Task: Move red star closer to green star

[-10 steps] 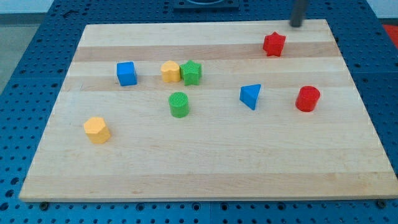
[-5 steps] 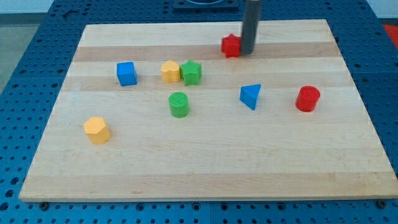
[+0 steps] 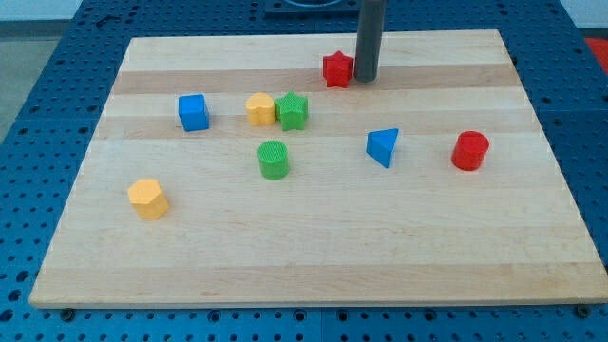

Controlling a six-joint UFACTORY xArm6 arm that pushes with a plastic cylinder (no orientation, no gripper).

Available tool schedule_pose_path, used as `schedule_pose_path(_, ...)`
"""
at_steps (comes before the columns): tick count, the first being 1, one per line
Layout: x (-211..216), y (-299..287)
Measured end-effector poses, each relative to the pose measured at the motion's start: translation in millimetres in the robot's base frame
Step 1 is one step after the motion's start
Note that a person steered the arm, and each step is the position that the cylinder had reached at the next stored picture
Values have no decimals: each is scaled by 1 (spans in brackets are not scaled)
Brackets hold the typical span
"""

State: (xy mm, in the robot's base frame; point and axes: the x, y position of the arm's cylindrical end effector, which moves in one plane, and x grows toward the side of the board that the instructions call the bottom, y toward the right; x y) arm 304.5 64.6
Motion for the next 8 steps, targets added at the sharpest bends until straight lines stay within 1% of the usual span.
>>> schedule_pose_path(1, 9, -14)
schedule_pose_path(2, -23, 12)
schedule_pose_path(3, -62, 20)
schedule_pose_path(4, -68, 4)
schedule_pose_path(5, -53, -22)
schedule_pose_path(7, 8, -76)
schedule_pose_path(8, 5, -73)
